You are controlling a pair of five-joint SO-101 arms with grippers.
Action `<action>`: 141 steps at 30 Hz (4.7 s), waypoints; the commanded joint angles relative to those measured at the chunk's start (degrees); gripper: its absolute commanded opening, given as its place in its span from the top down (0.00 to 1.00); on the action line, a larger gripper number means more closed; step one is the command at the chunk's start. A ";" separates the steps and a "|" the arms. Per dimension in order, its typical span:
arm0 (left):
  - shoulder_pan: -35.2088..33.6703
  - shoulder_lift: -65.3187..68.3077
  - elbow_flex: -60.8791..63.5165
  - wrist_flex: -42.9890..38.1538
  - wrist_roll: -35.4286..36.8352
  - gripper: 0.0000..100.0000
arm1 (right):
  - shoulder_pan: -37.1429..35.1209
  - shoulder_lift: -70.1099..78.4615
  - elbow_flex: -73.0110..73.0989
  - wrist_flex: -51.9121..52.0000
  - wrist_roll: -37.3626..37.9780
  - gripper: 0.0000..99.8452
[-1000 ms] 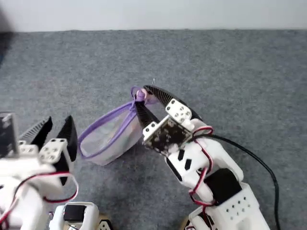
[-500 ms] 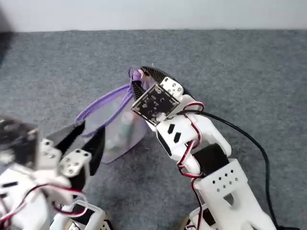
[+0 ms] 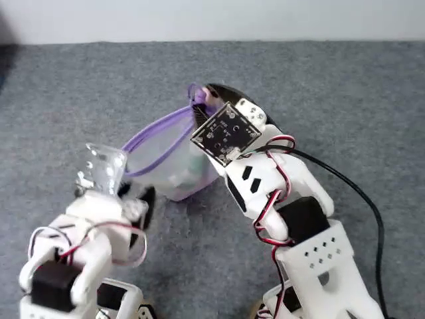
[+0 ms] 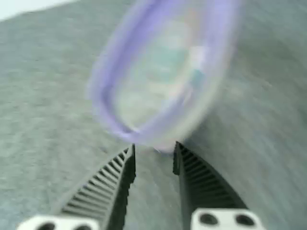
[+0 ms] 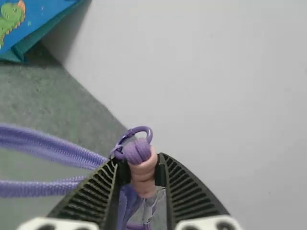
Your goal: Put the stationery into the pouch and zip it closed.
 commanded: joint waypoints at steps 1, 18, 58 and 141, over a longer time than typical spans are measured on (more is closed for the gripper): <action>-7.03 -0.62 5.14 -14.95 -0.53 0.87 | -0.13 -5.32 -3.96 9.01 0.00 0.99; 5.01 10.73 5.41 -35.60 7.91 0.87 | -11.30 -15.34 -2.90 30.20 0.26 0.99; 18.64 12.66 -12.79 -3.43 15.21 0.77 | -6.02 -15.08 15.12 6.64 -2.46 0.99; 6.15 11.08 -33.80 13.54 -0.09 0.99 | 11.74 -14.90 24.26 -6.64 3.16 0.99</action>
